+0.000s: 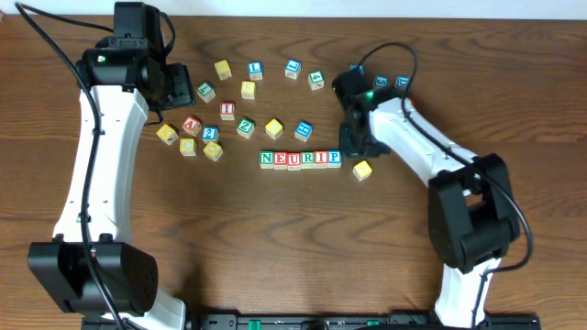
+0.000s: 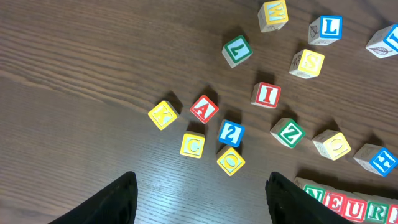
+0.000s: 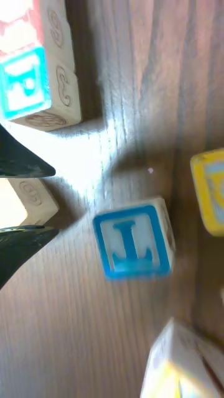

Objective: Spell out NEURIPS

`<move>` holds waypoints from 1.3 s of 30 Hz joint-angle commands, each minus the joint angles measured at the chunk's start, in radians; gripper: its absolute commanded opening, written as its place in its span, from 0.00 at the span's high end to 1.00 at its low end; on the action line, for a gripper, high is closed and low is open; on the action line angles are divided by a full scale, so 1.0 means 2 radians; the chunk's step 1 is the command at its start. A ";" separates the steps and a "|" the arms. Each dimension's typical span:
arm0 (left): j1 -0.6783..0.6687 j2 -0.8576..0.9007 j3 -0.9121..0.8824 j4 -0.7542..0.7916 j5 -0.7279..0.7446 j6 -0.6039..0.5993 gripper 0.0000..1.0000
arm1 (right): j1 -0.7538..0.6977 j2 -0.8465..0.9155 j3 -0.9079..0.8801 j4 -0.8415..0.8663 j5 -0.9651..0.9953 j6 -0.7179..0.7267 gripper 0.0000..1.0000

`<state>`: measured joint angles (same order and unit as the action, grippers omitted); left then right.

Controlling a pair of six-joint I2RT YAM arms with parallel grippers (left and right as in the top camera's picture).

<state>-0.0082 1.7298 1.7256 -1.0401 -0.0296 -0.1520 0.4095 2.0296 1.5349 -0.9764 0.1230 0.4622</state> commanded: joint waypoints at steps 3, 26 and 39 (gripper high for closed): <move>0.001 -0.001 0.000 -0.001 -0.004 0.005 0.34 | -0.020 -0.066 0.022 -0.044 -0.008 -0.017 0.86; 0.001 -0.001 0.000 -0.001 -0.004 0.005 0.35 | -0.007 -0.065 -0.138 0.014 -0.071 -0.026 0.99; 0.001 -0.001 0.000 -0.001 -0.004 0.005 0.34 | -0.001 -0.065 -0.156 0.080 -0.071 -0.026 0.97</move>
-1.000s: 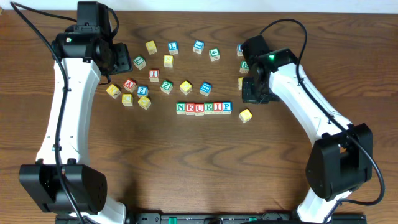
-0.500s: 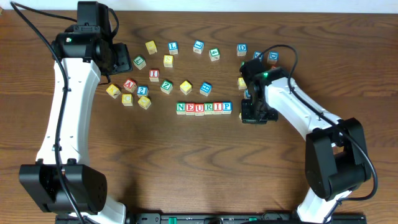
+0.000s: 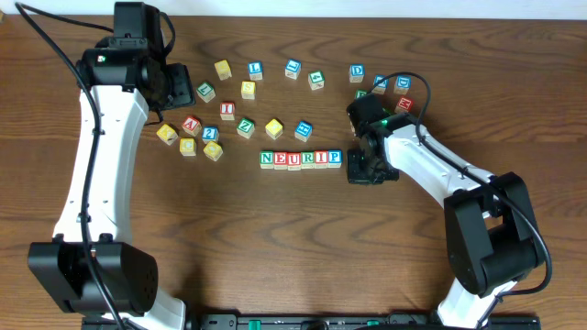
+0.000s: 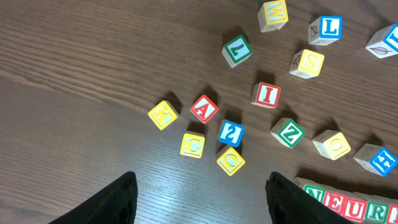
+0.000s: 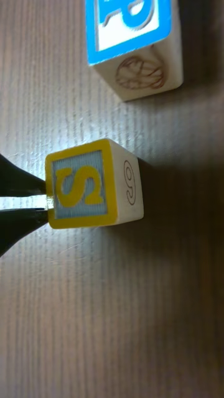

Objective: Spell out NEURIPS

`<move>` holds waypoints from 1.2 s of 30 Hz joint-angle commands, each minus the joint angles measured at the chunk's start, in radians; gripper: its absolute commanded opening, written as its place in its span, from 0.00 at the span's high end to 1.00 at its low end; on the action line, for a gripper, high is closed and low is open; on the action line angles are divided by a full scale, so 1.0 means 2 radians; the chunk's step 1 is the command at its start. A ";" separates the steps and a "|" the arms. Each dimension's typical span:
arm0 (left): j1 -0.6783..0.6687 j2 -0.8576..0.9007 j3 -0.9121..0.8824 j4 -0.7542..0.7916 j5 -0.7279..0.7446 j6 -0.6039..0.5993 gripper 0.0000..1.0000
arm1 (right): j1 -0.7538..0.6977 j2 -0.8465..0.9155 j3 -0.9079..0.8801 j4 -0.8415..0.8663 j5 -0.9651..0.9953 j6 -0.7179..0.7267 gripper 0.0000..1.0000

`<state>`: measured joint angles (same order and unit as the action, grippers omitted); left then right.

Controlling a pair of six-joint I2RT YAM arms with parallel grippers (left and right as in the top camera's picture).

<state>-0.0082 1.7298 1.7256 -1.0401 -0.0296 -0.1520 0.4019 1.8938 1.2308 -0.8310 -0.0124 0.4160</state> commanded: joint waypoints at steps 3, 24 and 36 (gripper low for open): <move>0.001 -0.001 0.000 -0.001 -0.004 0.005 0.34 | 0.002 0.003 -0.004 0.016 -0.003 -0.003 0.96; 0.001 -0.001 0.000 -0.001 -0.004 0.005 0.35 | 0.002 -0.007 0.042 0.013 -0.014 -0.016 0.99; 0.001 -0.001 0.000 -0.001 -0.004 0.005 0.35 | -0.034 -0.029 0.058 -0.020 0.006 -0.014 0.99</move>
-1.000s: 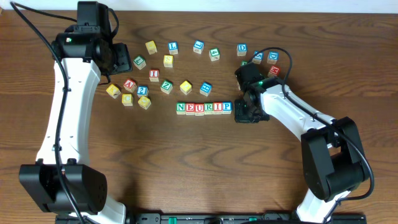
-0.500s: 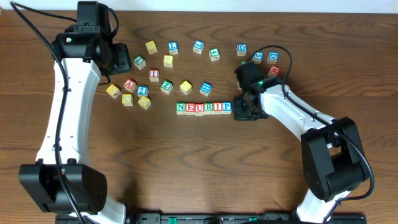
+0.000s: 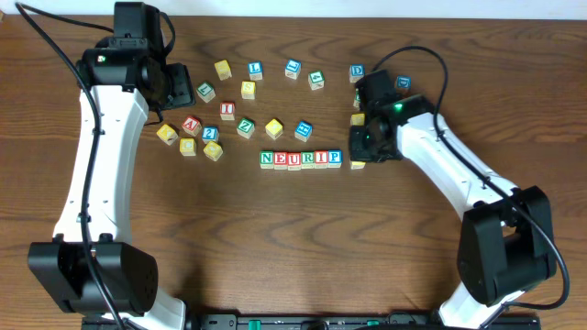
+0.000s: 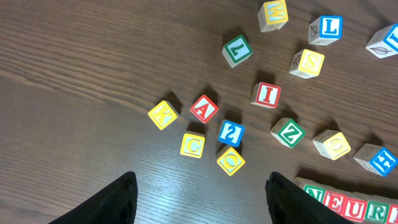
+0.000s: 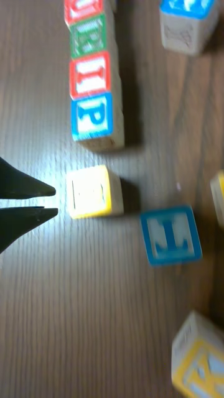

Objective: Spell out NEURIPS
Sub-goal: 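Nudge the S block with the right gripper into line beside P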

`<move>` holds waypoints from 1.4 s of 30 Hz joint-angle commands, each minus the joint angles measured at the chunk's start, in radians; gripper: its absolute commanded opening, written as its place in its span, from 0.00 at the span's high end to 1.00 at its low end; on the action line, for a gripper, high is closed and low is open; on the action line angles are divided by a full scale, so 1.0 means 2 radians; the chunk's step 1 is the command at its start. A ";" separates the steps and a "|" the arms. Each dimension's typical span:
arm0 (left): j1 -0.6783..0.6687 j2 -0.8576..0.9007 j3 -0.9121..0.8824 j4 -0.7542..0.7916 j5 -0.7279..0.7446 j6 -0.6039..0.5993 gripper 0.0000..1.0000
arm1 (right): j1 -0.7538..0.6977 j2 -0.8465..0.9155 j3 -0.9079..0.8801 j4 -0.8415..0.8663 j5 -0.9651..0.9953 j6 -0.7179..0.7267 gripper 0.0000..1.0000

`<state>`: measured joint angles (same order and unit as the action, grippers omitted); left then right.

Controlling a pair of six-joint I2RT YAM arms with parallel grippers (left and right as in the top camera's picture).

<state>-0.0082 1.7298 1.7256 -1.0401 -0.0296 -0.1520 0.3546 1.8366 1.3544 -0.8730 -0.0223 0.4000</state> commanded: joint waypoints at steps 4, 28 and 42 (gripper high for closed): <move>0.001 -0.001 0.000 -0.001 -0.004 0.005 0.34 | -0.017 0.010 -0.022 0.018 0.012 0.006 0.99; 0.001 -0.001 0.000 -0.001 -0.004 0.005 0.35 | -0.015 0.048 -0.039 0.063 -0.009 0.006 0.99; 0.001 -0.001 0.000 -0.001 -0.004 0.005 0.35 | -0.013 0.048 -0.039 0.074 -0.019 0.005 0.98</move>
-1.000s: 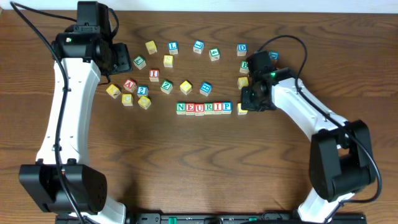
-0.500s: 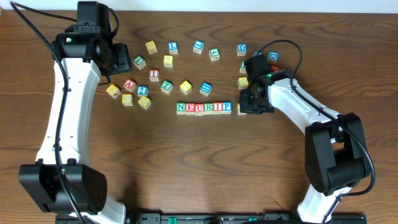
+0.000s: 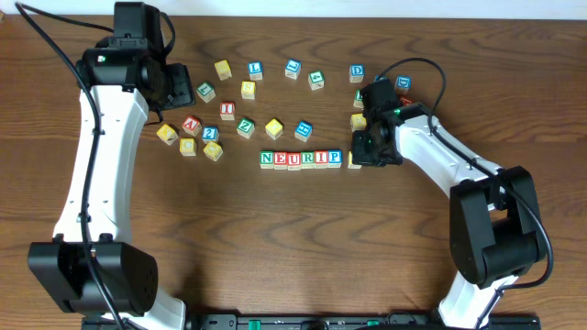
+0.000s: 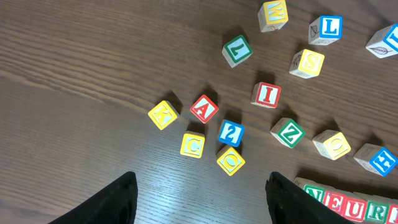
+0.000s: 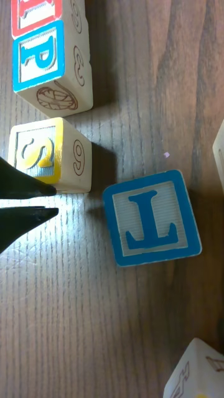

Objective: Spell out NEURIPS
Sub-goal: 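Nudge the S block with the right gripper into line beside P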

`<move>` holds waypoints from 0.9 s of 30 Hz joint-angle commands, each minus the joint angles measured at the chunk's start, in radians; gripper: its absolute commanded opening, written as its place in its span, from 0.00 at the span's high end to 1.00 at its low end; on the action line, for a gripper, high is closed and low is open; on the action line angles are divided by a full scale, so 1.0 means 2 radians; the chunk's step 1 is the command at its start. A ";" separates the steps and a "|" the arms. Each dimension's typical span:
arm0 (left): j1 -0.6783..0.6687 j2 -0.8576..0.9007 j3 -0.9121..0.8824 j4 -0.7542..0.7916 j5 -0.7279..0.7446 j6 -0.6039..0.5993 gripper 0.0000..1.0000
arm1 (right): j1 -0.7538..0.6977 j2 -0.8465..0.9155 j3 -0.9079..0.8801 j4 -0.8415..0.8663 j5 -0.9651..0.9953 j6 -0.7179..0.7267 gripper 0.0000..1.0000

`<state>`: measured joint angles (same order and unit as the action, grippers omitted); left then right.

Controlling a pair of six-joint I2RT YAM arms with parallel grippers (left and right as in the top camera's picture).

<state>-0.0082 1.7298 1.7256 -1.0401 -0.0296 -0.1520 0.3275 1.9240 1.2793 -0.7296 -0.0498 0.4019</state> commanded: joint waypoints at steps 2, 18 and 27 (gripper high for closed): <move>0.001 -0.001 0.000 -0.001 -0.004 0.005 0.35 | 0.001 0.004 -0.001 0.003 -0.005 0.004 0.98; 0.001 -0.001 0.000 -0.001 -0.004 0.005 0.34 | 0.017 0.004 -0.002 0.019 -0.006 -0.001 0.97; 0.001 -0.001 0.000 -0.001 -0.004 0.005 0.34 | 0.023 0.004 -0.002 0.023 -0.004 0.003 0.98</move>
<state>-0.0082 1.7298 1.7256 -1.0401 -0.0296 -0.1520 0.3698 1.9240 1.2793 -0.6865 -0.0566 0.4015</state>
